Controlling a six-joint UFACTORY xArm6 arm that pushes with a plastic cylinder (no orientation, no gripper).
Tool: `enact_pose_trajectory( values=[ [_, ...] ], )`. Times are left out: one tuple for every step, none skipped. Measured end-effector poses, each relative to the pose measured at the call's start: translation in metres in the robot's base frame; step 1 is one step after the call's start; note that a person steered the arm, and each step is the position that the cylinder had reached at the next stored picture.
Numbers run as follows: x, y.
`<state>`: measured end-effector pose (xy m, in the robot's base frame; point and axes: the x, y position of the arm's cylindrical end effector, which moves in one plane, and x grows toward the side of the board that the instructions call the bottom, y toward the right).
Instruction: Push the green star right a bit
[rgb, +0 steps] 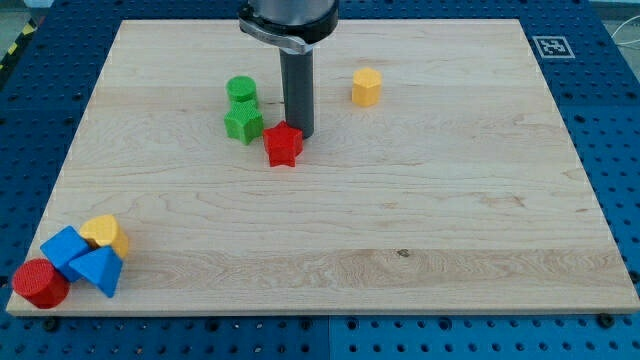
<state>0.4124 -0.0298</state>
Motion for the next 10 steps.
enact_pose_trajectory(
  values=[
    [-0.006,0.018],
    [-0.005,0.051],
    [0.021,0.077],
    [0.063,0.075],
    [0.094,0.066],
    [0.114,0.051],
    [0.118,0.028],
    [0.118,0.004],
    [0.118,-0.021],
    [0.111,-0.043]
  ],
)
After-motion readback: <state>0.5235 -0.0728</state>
